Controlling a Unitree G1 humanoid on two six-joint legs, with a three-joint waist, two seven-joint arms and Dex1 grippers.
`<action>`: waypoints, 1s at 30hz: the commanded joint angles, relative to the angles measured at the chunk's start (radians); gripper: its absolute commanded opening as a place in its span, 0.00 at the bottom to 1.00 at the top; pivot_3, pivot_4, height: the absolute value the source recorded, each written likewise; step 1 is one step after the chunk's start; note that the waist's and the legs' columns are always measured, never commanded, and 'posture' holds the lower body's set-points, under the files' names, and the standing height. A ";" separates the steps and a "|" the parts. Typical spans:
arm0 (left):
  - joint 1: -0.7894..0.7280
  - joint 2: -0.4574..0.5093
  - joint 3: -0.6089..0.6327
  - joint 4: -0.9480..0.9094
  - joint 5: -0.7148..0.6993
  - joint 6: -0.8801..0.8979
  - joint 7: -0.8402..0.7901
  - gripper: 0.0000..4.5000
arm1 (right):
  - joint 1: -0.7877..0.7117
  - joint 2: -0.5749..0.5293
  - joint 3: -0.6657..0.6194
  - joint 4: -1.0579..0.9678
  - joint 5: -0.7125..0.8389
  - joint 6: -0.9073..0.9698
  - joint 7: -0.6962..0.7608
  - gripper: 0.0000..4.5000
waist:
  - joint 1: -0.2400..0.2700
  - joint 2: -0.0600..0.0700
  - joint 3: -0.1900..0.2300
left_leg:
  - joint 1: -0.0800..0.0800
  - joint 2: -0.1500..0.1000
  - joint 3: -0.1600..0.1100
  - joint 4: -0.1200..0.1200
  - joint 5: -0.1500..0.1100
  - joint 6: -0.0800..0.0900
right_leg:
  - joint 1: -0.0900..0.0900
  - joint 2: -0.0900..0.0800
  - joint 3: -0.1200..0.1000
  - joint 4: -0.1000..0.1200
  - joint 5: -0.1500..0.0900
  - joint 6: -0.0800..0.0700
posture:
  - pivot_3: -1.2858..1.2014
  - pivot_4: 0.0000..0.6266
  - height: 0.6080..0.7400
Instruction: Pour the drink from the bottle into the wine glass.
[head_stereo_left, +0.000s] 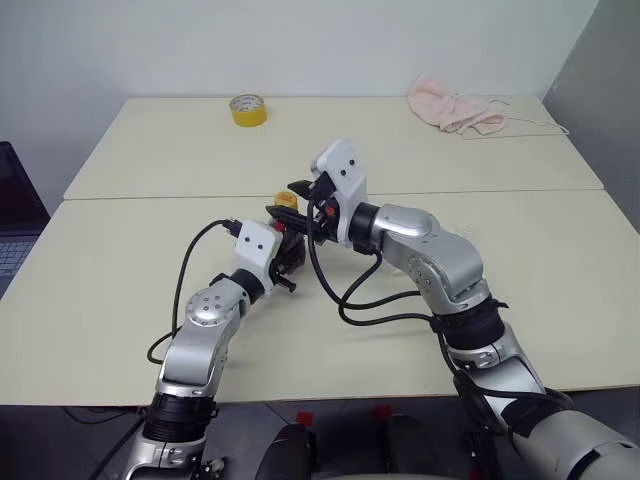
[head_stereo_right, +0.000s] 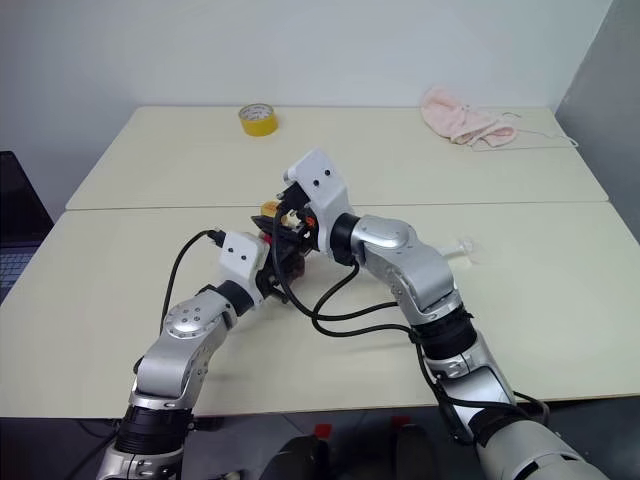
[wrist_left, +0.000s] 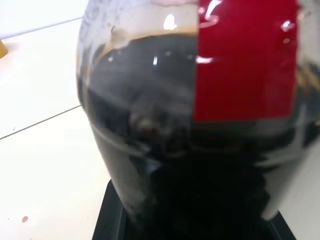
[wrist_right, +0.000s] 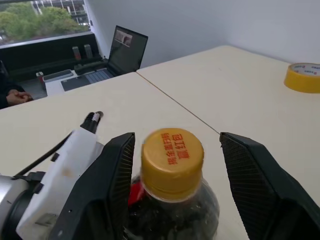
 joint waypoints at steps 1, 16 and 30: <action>-0.004 0.007 0.016 -0.064 0.001 -0.029 0.004 0.21 | -0.031 -0.003 -0.019 -0.018 -0.003 -0.032 0.013 0.64 | 0.000 0.000 0.000 | 0.000 0.000 0.000 0.000 0.000 0.000 | 0.000 0.000 0.000 0.000 0.000 0.000 | 0.52 0.24 1.00; 0.004 0.005 0.024 -0.065 -0.004 -0.024 0.012 0.20 | -0.026 -0.001 -0.024 -0.010 -0.006 -0.063 0.032 0.28 | 0.000 0.000 0.000 | 0.000 0.000 0.000 0.000 0.000 0.000 | 0.000 0.000 0.000 0.000 0.000 0.000 | 0.52 0.24 1.00; 0.029 -0.007 0.041 -0.085 -0.022 -0.020 0.035 0.19 | -0.155 -0.121 -0.025 0.310 -0.019 -0.342 0.373 0.28 | -0.001 0.000 0.000 | 0.000 0.000 0.000 0.000 0.000 0.000 | 0.000 0.000 0.000 0.000 0.000 0.000 | 0.52 0.24 1.00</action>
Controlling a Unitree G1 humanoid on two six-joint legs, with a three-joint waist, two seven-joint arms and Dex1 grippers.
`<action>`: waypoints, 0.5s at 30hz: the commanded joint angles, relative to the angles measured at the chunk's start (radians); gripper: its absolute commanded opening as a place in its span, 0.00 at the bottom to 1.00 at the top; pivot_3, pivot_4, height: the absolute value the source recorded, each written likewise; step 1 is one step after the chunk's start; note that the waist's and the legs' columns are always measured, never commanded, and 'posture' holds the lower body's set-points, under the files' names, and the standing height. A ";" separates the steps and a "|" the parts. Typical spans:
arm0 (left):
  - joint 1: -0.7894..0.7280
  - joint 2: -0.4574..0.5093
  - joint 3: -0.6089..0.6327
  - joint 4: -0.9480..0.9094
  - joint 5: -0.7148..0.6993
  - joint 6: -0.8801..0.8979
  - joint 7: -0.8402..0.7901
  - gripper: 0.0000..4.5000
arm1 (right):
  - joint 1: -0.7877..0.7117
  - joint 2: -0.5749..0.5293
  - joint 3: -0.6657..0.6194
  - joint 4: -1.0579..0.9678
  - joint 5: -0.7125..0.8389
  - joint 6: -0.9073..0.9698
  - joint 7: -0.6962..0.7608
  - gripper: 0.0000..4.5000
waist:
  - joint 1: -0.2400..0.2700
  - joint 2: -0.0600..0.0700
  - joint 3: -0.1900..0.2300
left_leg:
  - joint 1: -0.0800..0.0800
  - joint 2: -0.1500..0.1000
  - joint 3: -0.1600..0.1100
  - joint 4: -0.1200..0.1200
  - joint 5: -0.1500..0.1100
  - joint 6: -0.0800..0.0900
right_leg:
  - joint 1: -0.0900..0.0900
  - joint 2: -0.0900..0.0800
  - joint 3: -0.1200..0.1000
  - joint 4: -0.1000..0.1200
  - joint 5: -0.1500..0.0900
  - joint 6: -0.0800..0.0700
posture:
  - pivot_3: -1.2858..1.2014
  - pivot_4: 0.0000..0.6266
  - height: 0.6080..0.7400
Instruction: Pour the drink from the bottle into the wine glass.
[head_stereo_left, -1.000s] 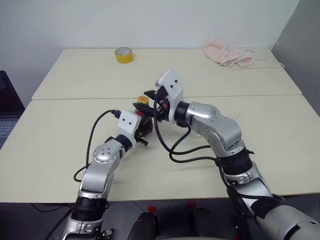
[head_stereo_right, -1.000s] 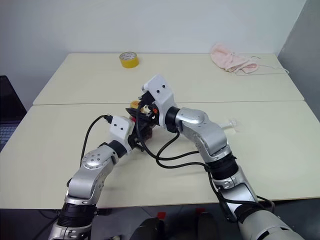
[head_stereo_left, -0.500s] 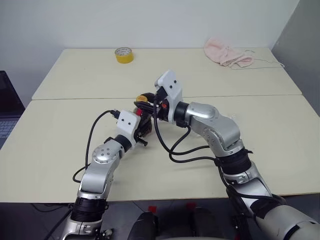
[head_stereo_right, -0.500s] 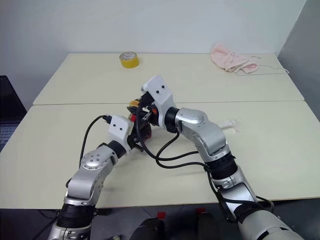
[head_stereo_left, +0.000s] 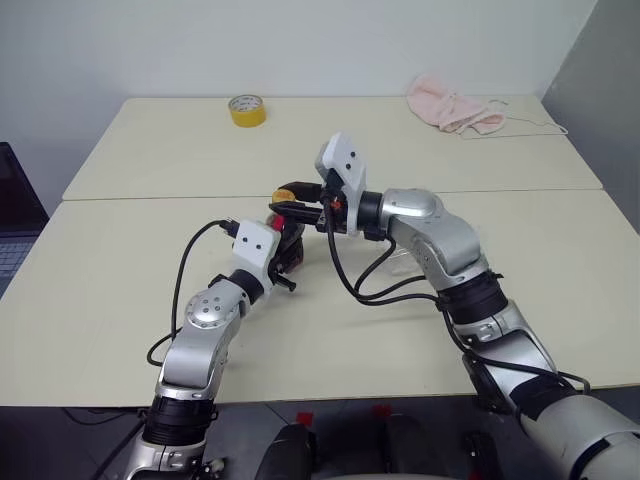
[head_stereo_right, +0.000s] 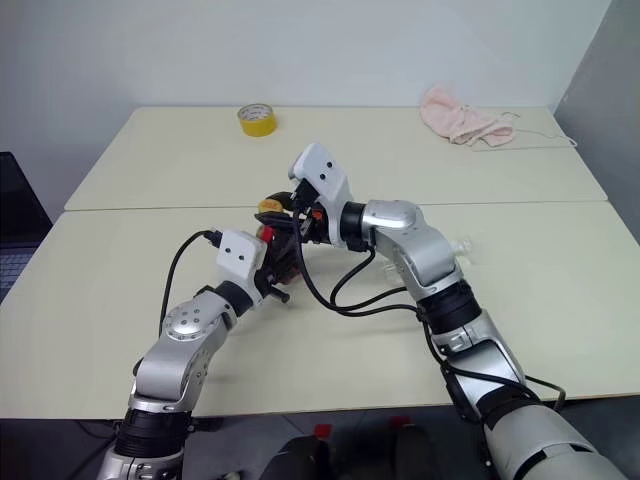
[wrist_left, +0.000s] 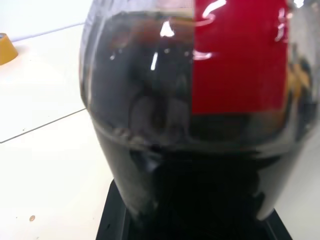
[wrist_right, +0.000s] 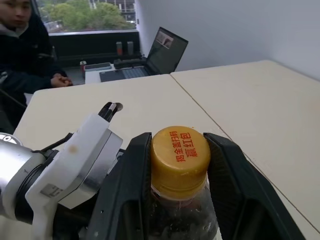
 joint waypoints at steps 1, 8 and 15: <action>0.016 0.001 0.040 -0.065 -0.019 -0.018 0.006 0.19 | -0.032 -0.038 -0.033 0.035 -0.015 -0.098 0.068 0.28 | 0.000 0.000 0.000 | 0.000 0.000 0.000 0.000 0.000 0.000 | 0.000 0.000 0.000 0.000 0.000 0.000 | 0.52 0.24 1.00; 0.024 0.003 0.044 -0.075 -0.029 -0.009 -0.001 0.18 | -0.083 -0.038 -0.015 0.175 -0.031 -0.241 0.234 0.28 | 0.000 0.000 0.000 | 0.000 0.000 0.000 0.000 0.000 0.000 | 0.000 0.000 0.000 0.000 0.000 0.000 | 0.52 0.24 1.00; 0.035 0.006 0.050 -0.087 -0.034 -0.004 0.002 0.18 | -0.182 -0.008 -0.045 0.384 -0.061 -0.388 0.248 0.28 | -0.001 0.000 0.000 | 0.000 0.001 0.000 0.000 0.000 -0.001 | 0.000 0.000 -0.001 0.000 0.000 0.000 | 0.52 0.24 1.00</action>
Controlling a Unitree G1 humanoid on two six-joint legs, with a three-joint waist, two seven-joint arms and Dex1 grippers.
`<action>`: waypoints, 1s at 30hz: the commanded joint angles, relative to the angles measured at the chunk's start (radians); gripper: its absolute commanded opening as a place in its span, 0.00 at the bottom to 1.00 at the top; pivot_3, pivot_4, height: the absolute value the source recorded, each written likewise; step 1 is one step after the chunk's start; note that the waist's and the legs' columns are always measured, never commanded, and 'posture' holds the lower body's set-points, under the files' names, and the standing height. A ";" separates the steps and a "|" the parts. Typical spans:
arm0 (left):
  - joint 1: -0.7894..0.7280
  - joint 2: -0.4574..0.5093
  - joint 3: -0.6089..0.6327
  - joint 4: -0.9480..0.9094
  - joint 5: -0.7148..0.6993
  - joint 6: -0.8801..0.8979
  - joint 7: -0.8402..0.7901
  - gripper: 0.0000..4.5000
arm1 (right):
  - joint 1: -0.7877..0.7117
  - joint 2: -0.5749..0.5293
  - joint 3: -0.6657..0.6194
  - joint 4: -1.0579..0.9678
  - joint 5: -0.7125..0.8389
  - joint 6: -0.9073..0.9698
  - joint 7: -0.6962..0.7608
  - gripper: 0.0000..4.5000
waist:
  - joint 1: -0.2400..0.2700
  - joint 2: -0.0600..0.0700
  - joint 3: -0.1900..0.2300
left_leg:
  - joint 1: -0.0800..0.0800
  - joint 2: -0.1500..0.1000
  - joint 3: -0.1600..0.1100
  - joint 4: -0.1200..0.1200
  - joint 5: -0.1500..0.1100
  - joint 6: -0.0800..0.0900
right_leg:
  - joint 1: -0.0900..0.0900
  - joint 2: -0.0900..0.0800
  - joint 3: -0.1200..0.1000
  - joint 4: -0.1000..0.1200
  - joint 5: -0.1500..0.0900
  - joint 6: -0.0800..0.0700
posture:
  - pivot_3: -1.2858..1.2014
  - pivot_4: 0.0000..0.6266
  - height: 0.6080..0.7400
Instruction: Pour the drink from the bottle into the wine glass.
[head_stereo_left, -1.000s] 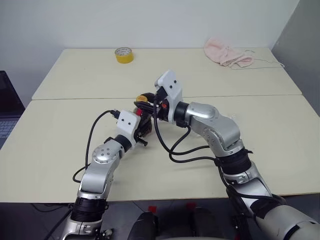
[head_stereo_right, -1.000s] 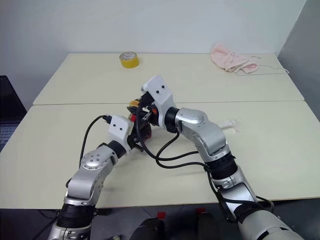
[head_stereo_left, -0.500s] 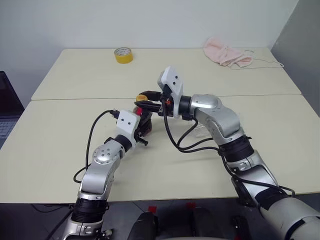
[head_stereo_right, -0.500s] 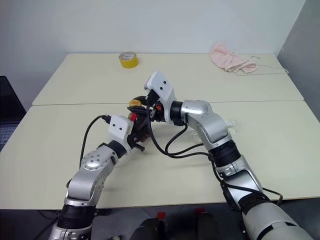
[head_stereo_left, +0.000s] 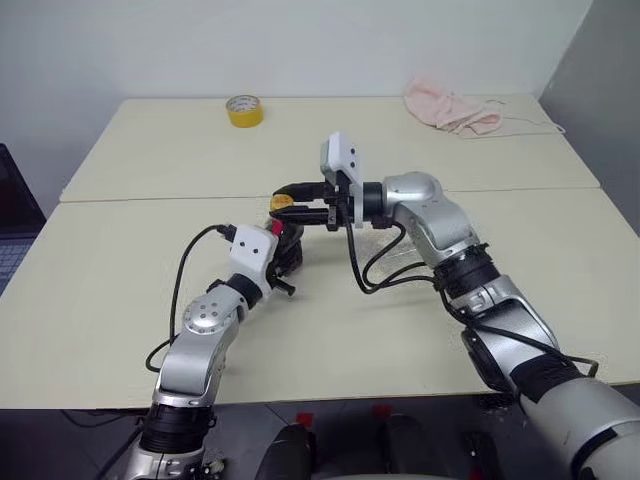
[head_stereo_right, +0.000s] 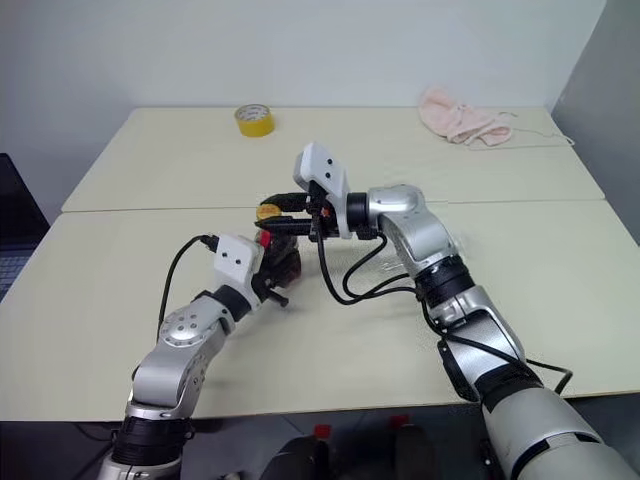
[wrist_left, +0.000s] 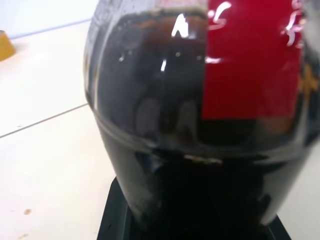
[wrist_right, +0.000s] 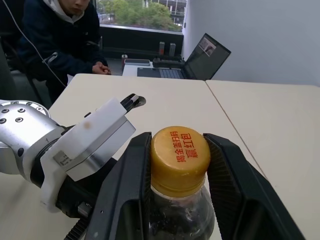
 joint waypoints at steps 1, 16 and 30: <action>0.010 0.005 0.026 -0.061 -0.018 -0.005 0.000 0.18 | -0.032 -0.025 -0.055 0.022 -0.025 -0.053 -0.017 0.28 | 0.000 0.000 0.000 | 0.000 0.000 0.000 0.000 0.000 0.000 | 0.000 0.000 0.000 0.000 0.000 0.000 | 0.52 0.24 1.00; 0.027 -0.009 0.037 -0.085 0.003 -0.014 0.047 0.18 | 0.255 0.011 -0.079 -0.552 0.002 0.341 -0.326 0.83 | 0.002 0.000 0.000 | -0.001 0.000 0.000 0.000 0.000 0.000 | -0.001 -0.001 0.000 0.001 0.000 0.000 | 0.52 0.24 1.00; 0.026 -0.004 0.027 -0.083 0.011 -0.018 0.064 0.18 | 0.306 0.157 -0.022 -0.718 -0.014 0.536 -0.563 0.83 | 0.002 0.000 0.000 | -0.001 -0.001 0.000 0.001 0.000 -0.001 | -0.002 -0.001 0.001 0.004 0.000 0.000 | 0.52 0.24 1.00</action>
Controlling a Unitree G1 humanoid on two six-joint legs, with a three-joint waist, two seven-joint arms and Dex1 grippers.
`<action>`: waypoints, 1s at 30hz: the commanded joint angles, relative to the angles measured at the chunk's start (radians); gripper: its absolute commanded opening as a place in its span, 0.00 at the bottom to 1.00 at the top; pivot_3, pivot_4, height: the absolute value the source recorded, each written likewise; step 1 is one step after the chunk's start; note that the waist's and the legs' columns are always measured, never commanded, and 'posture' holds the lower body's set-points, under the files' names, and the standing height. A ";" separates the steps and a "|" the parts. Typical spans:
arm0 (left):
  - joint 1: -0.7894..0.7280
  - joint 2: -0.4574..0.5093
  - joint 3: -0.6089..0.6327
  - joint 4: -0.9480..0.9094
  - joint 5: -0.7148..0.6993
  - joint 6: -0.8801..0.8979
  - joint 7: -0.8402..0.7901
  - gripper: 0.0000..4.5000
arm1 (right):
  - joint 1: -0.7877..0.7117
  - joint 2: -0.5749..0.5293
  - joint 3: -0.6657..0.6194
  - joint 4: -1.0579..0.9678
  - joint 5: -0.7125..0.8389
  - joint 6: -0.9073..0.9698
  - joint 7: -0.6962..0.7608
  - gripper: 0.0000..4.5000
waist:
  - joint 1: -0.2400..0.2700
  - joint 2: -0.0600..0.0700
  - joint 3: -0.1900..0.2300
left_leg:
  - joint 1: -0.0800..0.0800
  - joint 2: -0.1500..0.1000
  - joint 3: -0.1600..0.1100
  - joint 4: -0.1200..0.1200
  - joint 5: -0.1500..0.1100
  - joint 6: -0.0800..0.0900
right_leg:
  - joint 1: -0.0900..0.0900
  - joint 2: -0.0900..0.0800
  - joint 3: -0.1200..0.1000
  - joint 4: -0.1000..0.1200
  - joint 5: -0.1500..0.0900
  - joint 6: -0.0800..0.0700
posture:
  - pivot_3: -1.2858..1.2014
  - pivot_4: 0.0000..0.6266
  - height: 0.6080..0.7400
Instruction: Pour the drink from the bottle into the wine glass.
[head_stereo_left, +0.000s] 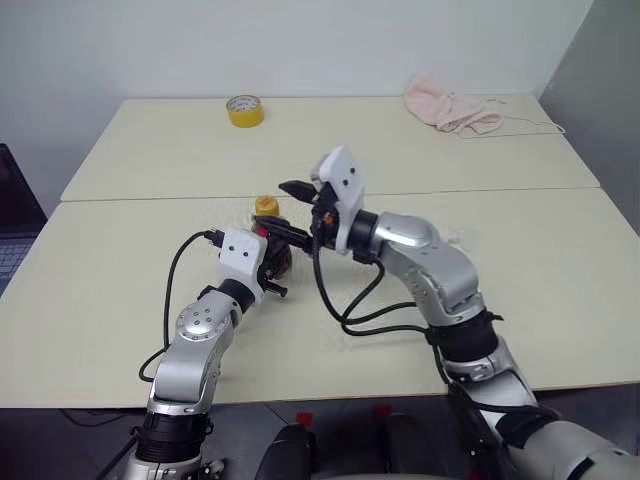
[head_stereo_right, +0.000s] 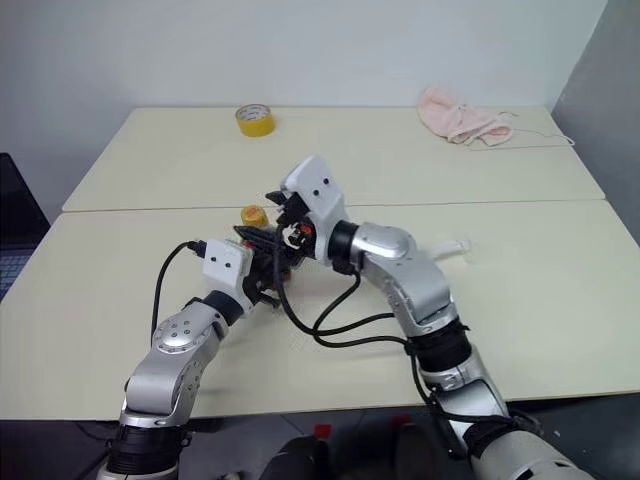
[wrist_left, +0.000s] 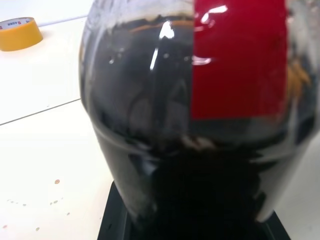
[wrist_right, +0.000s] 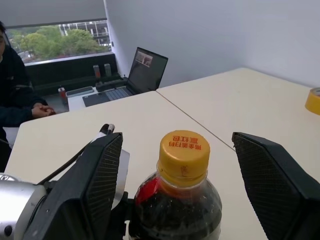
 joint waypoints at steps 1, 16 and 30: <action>-0.016 0.003 0.012 -0.059 0.008 -0.032 0.007 0.18 | -0.025 0.017 0.016 -0.024 -0.005 0.008 -0.027 0.83 | 0.000 0.000 0.000 | 0.000 0.000 0.000 0.000 0.000 0.000 | 0.000 0.000 0.000 0.000 0.000 0.000 | 0.52 0.24 1.00; -0.022 -0.001 0.010 -0.050 0.017 -0.037 0.002 0.18 | -0.030 0.034 0.047 0.004 -0.041 0.003 -0.093 0.83 | 0.000 0.000 0.000 | 0.000 0.000 0.000 0.000 0.000 0.000 | 0.000 0.000 0.000 0.000 0.000 0.000 | 0.52 0.24 1.00; -0.015 -0.002 0.008 -0.051 0.019 -0.037 0.004 0.18 | -0.034 0.032 0.022 0.025 -0.021 -0.019 -0.080 0.28 | -0.001 0.000 0.000 | 0.000 0.000 0.000 0.000 0.000 0.000 | 0.000 0.000 0.000 0.000 0.000 0.000 | 0.52 0.24 1.00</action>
